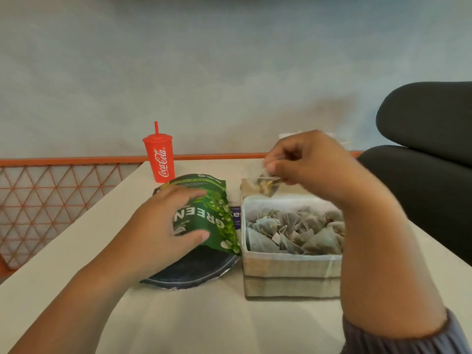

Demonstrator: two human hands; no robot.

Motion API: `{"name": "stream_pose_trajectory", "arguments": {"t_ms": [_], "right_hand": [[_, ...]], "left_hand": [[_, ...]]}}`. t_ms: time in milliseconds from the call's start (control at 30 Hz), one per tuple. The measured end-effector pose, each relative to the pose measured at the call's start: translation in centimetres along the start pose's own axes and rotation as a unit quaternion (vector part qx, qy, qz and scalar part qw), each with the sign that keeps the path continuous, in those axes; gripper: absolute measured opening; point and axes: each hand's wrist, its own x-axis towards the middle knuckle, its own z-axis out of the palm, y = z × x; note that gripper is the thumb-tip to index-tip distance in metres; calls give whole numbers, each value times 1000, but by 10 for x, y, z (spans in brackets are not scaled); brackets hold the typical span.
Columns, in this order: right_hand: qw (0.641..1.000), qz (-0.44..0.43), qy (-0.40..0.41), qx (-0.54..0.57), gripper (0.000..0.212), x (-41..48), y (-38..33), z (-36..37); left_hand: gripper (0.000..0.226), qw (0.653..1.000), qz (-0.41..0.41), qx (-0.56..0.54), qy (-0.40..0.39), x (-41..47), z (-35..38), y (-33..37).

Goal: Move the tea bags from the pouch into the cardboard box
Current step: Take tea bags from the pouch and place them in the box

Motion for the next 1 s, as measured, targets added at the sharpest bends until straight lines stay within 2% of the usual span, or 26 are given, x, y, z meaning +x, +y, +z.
{"name": "stream_pose_trajectory", "arguments": {"t_ms": [67, 167, 300, 433, 500, 633, 767, 900, 1000], "right_hand": [[999, 24, 46, -12, 14, -6, 12, -19], [995, 64, 71, -38, 19, -15, 31, -39], [987, 141, 45, -67, 22, -22, 55, -55], [968, 219, -37, -116, 11, -25, 69, -60], [963, 228, -38, -138, 8, -24, 71, -60], [976, 175, -3, -132, 8, -14, 58, -49], [992, 57, -2, -112, 11, -1, 19, -15], [994, -35, -77, -76, 22, 8, -12, 32], [979, -47, -147, -131, 49, 10, -17, 61]], "left_hand": [[75, 992, -14, 101, -79, -2, 7, -10], [73, 979, -21, 172, -107, -1, 17, -22], [61, 989, -7, 144, -30, 6, 20, -31], [52, 990, 36, 128, 47, 22, 11, -31], [46, 988, 48, 124, 84, 30, 5, -26], [35, 976, 78, 124, 160, 46, -7, -13], [30, 964, 98, 125, 212, 62, -16, -6], [28, 962, 92, 107, 235, 68, -22, -1], [26, 961, 93, 91, 243, 64, -26, 0]]}}
